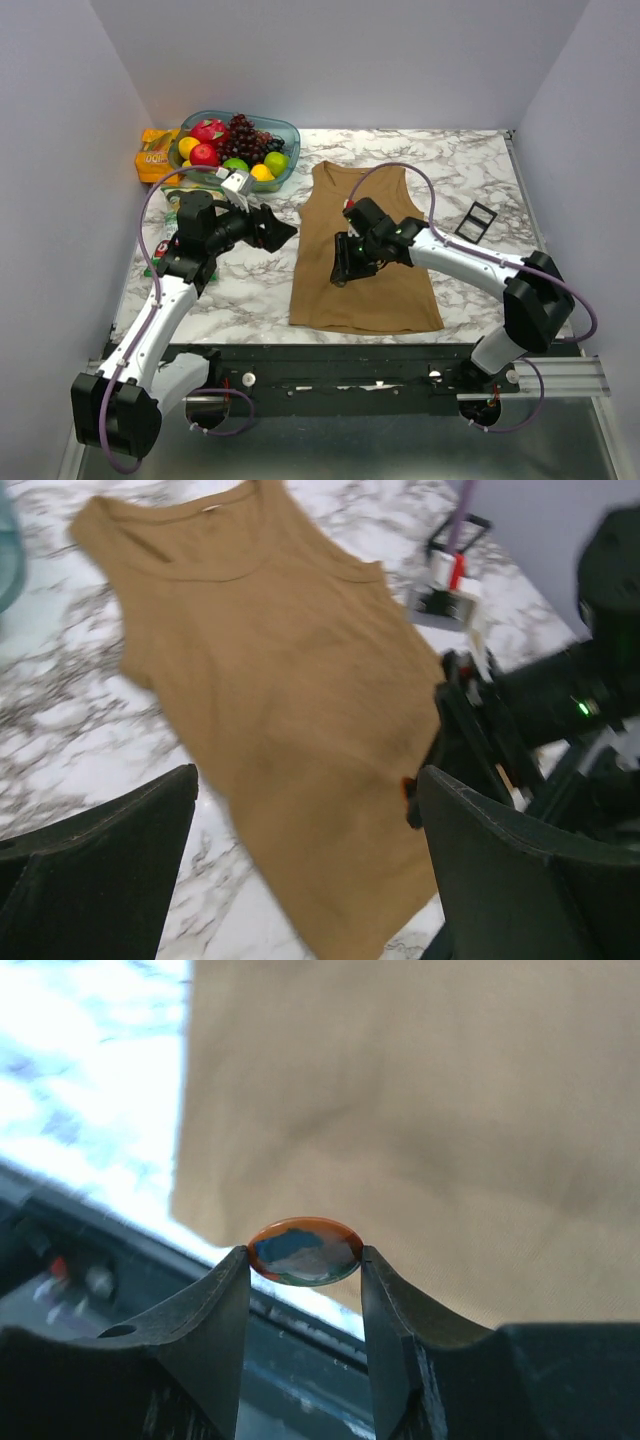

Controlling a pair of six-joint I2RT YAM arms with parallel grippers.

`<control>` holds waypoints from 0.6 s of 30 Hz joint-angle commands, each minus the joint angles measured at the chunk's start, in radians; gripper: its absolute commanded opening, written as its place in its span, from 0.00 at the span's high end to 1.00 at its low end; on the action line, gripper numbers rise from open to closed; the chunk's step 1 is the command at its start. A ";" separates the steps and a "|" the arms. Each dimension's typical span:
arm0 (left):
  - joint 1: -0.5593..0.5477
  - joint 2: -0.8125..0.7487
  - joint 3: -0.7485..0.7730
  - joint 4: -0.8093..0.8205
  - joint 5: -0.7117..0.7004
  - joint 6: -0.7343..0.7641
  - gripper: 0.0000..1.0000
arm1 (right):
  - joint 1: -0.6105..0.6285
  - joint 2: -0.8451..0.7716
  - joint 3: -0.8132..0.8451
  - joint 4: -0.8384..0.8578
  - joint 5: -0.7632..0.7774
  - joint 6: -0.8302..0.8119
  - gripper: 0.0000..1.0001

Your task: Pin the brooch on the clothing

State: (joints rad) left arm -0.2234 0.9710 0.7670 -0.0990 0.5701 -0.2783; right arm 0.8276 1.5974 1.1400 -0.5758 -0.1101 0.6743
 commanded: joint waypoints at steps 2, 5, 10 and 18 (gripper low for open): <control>0.001 0.046 -0.061 0.312 0.482 -0.097 0.01 | -0.097 -0.071 0.009 0.103 -0.477 -0.231 0.59; -0.004 0.099 -0.089 0.519 0.589 -0.237 0.01 | -0.146 -0.076 0.006 0.109 -0.642 -0.274 0.59; -0.013 0.204 -0.123 0.844 0.660 -0.453 0.02 | -0.203 -0.085 0.010 0.116 -0.799 -0.314 0.60; -0.097 0.293 -0.176 1.239 0.712 -0.676 0.03 | -0.229 -0.105 0.041 0.117 -1.014 -0.302 0.60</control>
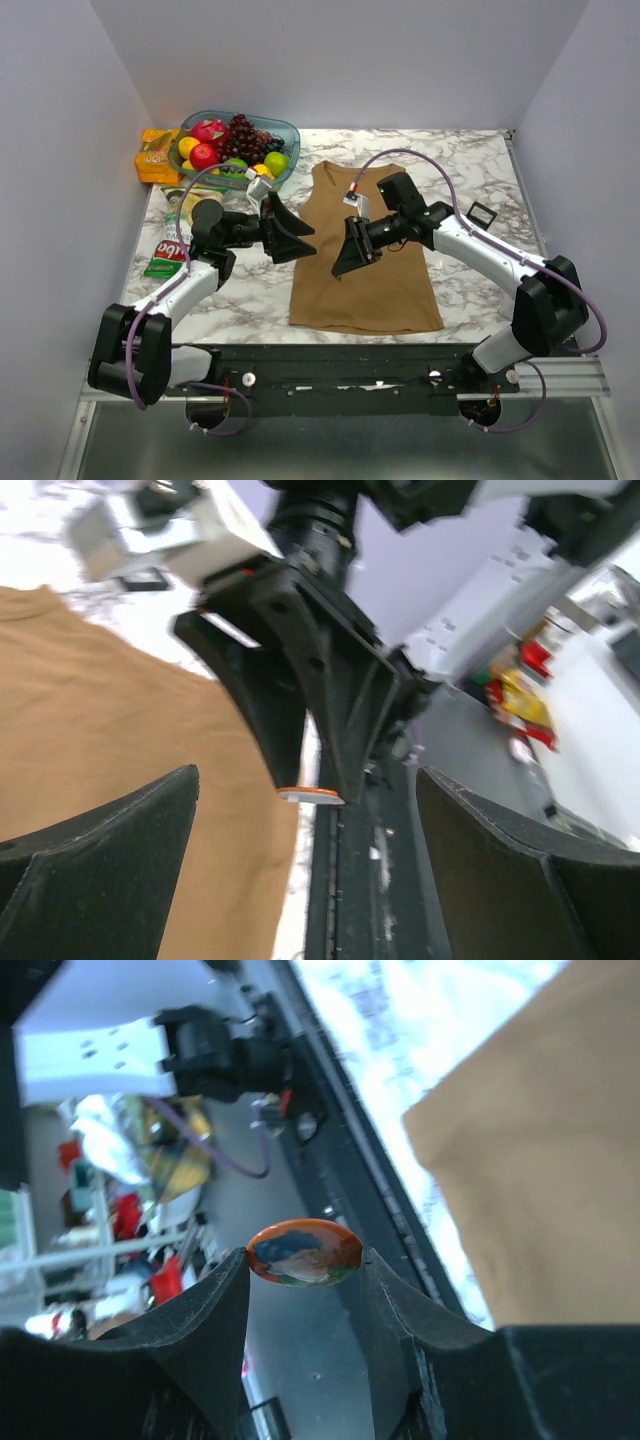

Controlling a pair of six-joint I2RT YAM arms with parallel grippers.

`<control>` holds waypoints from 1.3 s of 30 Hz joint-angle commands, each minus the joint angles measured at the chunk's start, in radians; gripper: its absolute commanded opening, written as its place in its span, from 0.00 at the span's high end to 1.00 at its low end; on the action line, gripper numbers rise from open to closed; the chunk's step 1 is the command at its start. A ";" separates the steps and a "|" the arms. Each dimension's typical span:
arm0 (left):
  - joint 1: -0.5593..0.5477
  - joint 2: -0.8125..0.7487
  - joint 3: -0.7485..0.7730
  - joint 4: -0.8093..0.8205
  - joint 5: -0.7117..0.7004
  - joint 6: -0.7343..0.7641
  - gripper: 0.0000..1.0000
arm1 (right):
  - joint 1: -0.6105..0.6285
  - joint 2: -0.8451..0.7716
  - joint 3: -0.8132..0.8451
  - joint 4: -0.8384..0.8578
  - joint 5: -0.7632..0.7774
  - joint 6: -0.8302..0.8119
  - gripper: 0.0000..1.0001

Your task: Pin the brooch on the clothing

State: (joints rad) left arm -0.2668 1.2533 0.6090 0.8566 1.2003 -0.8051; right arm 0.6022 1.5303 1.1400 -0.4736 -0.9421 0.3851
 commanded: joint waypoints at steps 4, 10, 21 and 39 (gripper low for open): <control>-0.104 0.006 -0.026 0.286 0.078 -0.137 0.02 | -0.002 -0.055 0.066 0.015 -0.236 0.014 0.60; -0.132 0.020 -0.034 0.375 0.070 -0.204 0.01 | -0.004 -0.070 0.098 0.016 -0.276 0.051 0.60; -0.180 0.155 -0.029 0.828 0.068 -0.531 0.04 | -0.004 -0.084 0.104 0.024 -0.314 0.089 0.60; -0.181 0.008 -0.054 0.463 0.027 -0.220 0.09 | -0.013 -0.084 0.073 0.072 -0.320 0.155 0.61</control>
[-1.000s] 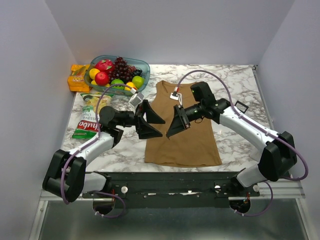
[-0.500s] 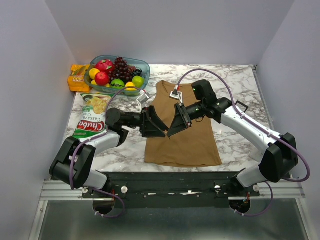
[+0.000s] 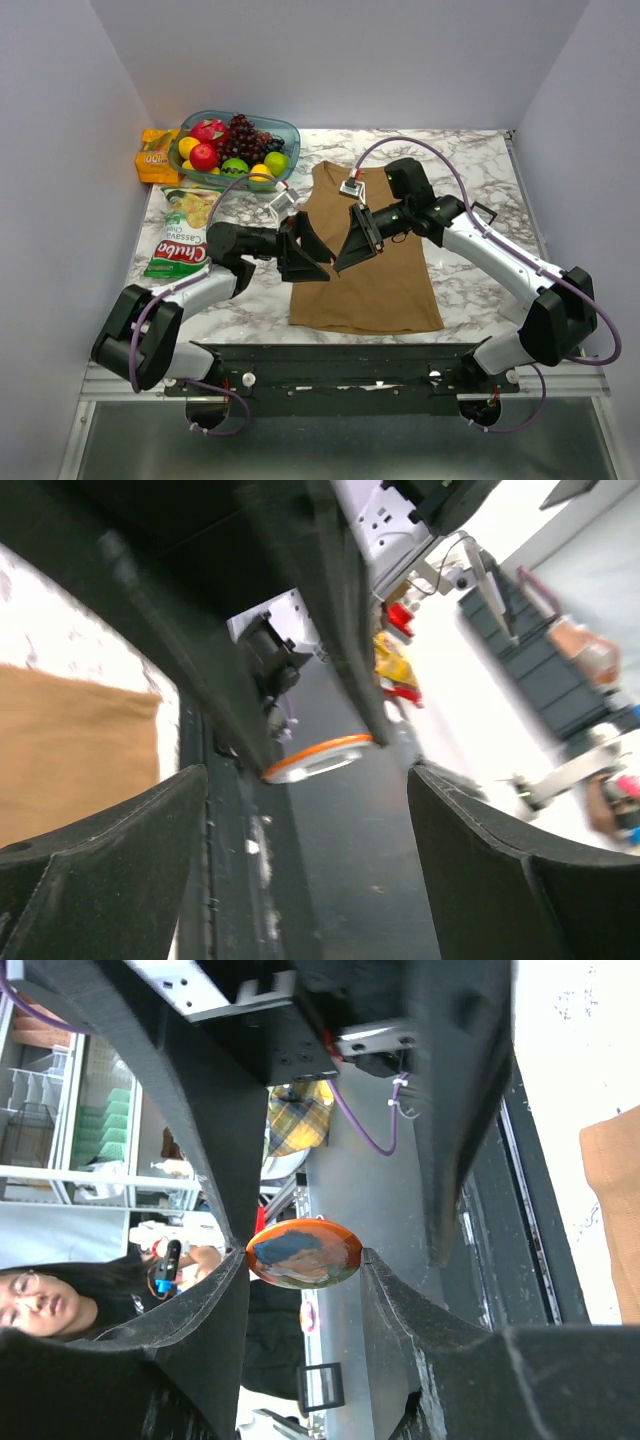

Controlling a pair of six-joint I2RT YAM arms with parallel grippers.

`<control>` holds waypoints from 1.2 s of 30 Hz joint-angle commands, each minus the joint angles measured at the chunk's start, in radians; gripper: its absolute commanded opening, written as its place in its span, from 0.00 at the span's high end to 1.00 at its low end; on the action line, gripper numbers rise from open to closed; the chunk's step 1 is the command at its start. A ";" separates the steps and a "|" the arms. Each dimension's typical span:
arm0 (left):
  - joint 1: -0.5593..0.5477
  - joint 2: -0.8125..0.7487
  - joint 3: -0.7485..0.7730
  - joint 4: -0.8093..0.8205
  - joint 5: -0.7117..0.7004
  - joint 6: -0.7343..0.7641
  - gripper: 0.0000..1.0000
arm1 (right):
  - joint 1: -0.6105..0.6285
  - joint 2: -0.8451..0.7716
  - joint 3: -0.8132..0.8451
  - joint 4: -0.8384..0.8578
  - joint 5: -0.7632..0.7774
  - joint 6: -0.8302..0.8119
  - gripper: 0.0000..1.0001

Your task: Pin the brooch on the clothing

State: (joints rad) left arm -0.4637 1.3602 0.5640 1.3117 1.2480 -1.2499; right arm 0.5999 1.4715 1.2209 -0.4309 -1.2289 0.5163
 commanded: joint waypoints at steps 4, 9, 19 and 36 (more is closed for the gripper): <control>0.016 -0.219 0.031 -0.481 -0.096 0.614 0.05 | -0.028 -0.027 -0.043 0.052 -0.040 0.043 0.61; -0.027 -0.277 0.070 -0.842 -0.171 0.865 0.03 | -0.031 -0.027 -0.070 0.093 -0.058 0.062 0.61; -0.078 -0.297 0.099 -0.965 -0.257 1.009 0.05 | -0.031 -0.028 -0.083 0.116 -0.066 0.076 0.61; -0.110 -0.268 0.149 -1.022 -0.260 1.054 0.27 | -0.037 0.029 -0.106 0.156 -0.106 0.099 0.61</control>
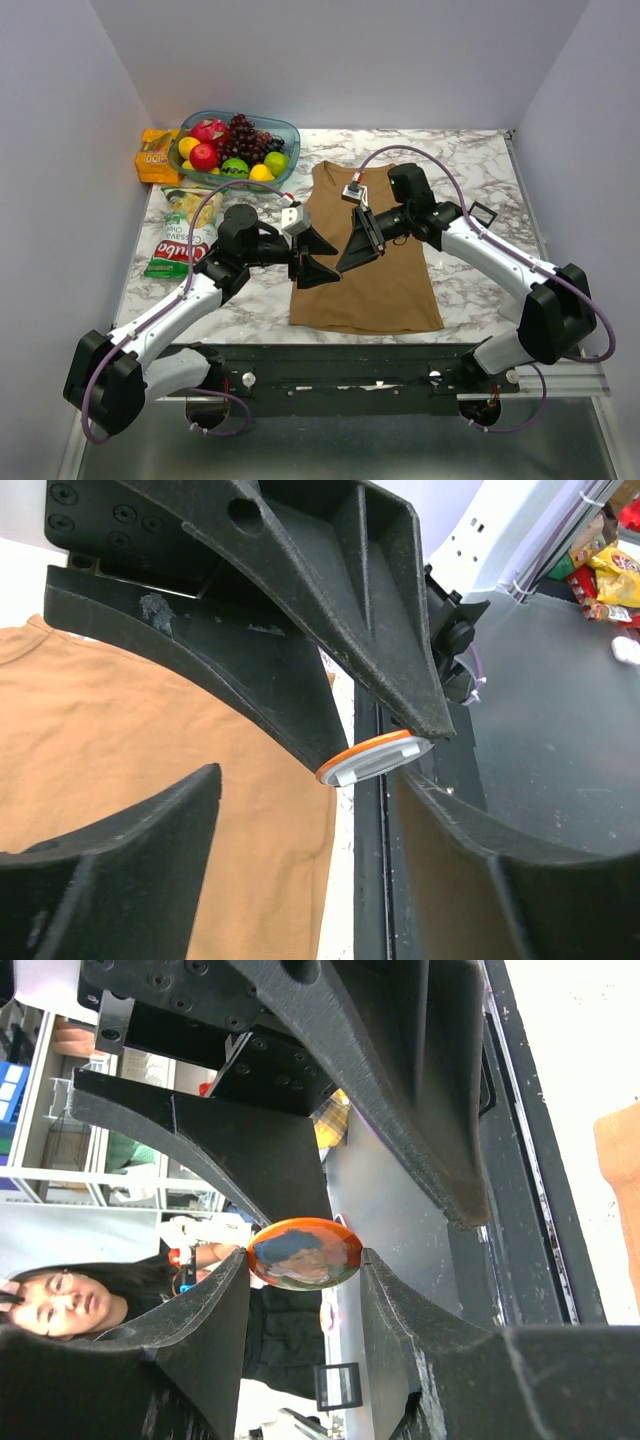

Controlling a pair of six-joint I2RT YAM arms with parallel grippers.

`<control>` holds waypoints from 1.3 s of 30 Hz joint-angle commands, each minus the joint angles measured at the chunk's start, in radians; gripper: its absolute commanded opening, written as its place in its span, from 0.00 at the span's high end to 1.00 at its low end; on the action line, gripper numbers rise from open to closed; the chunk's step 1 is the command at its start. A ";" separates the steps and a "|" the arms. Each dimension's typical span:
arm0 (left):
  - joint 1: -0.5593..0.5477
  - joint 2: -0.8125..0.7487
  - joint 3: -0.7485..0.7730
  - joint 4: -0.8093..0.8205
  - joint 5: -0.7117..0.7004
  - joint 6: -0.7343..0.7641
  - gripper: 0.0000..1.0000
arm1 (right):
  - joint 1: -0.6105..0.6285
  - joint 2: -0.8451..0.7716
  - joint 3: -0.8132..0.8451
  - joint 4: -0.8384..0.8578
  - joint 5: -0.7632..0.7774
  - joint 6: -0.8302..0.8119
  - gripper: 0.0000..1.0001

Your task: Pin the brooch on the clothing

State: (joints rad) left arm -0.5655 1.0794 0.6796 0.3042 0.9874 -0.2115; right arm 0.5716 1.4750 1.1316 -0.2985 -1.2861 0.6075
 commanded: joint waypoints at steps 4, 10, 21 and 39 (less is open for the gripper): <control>-0.008 0.004 0.034 -0.014 -0.004 0.017 0.34 | -0.010 0.031 -0.021 0.024 -0.056 -0.002 0.61; -0.008 -0.004 0.031 0.018 0.008 -0.009 0.38 | -0.013 0.038 -0.030 0.024 -0.059 -0.006 0.61; -0.023 0.011 0.032 0.030 0.025 -0.025 0.54 | -0.016 0.067 -0.058 0.024 -0.070 -0.031 0.61; -0.034 0.119 0.069 -0.073 -0.016 0.015 0.86 | -0.056 0.159 -0.118 0.032 -0.010 -0.117 0.59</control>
State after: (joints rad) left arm -0.5915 1.1786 0.6941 0.1802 0.9924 -0.1829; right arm 0.5198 1.5776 1.0443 -0.2764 -1.3590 0.5472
